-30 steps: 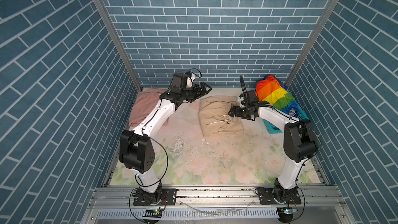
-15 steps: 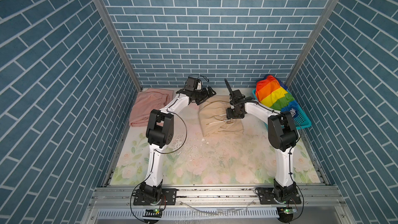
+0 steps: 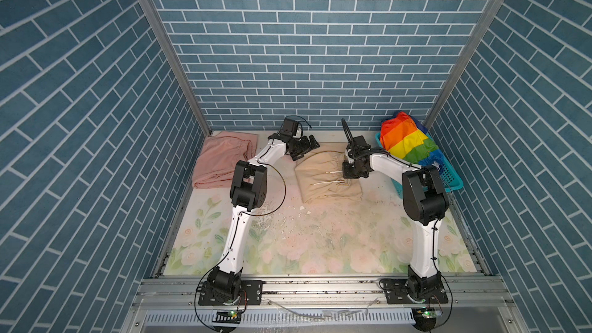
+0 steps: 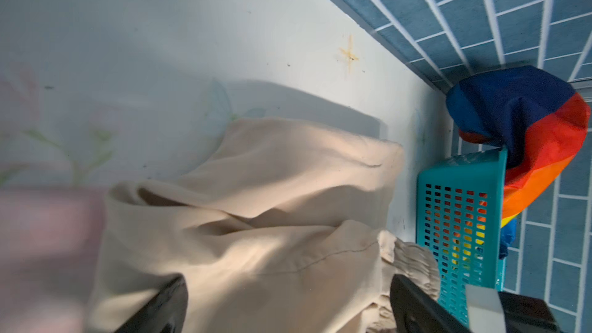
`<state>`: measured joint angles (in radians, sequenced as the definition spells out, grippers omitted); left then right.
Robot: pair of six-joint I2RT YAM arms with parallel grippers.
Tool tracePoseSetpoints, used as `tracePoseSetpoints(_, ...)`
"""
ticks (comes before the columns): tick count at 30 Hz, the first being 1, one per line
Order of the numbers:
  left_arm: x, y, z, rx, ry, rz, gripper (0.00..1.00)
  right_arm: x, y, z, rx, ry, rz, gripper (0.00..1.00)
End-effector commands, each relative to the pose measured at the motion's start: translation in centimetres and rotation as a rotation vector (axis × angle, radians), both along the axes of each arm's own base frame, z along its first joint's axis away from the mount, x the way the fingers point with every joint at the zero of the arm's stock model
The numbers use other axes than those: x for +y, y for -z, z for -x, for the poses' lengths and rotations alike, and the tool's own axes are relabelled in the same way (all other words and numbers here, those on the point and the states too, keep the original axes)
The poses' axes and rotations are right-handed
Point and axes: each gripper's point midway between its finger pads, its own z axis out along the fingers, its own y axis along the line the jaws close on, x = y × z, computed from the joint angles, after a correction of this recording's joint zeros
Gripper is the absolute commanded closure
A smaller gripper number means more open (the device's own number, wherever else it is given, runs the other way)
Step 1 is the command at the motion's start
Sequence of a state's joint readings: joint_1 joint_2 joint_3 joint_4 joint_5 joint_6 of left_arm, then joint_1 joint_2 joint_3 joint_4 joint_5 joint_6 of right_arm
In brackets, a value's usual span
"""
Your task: Fold and stack the shorts
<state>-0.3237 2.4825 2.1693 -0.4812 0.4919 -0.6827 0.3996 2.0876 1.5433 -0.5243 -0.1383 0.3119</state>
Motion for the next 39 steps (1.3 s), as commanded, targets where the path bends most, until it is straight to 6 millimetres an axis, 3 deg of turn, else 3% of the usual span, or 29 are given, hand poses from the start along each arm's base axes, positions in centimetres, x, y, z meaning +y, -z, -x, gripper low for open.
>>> tracePoseSetpoints(1, 3.6, 0.8, 0.3, 0.013, 0.015, -0.129, 0.01, -0.9, -1.2, 0.1, -0.008, -0.006, -0.026, 1.0)
tracePoseSetpoints(7, 4.6, -0.3, 1.1, -0.025, 0.133, -0.245, 0.06, -0.9, -1.7, 0.1, -0.017, -0.019, -0.042, 1.0)
tracePoseSetpoints(12, 5.1, 0.8, 1.6, -0.016, 0.186, -0.348, 0.1, -0.6, -1.7, 0.0, -0.015, -0.019, -0.057, 1.0)
tracePoseSetpoints(23, 3.4, 4.3, 1.6, 0.014, 0.206, -0.324, 0.21, -0.7, -1.6, 0.3, -0.01, -0.016, -0.056, 1.0)
tracePoseSetpoints(26, 3.0, 4.6, 1.5, 0.005, 0.208, -0.324, 0.33, -0.7, -1.6, 0.4, -0.006, -0.016, -0.056, 1.0)
tracePoseSetpoints(31, 3.3, 5.1, 1.1, -0.001, 0.191, -0.33, 0.73, -0.7, -1.6, 0.5, -0.006, -0.014, -0.062, 1.0)
tracePoseSetpoints(36, 4.1, 4.8, 0.3, -0.011, 0.157, -0.331, 1.0, -1.2, -1.7, 0.7, -0.002, -0.008, -0.067, 1.0)
tracePoseSetpoints(39, 5.1, 4.3, -0.4, -0.011, 0.106, -0.29, 1.0, -1.8, -1.8, 0.6, -0.007, 0.006, -0.078, 1.0)
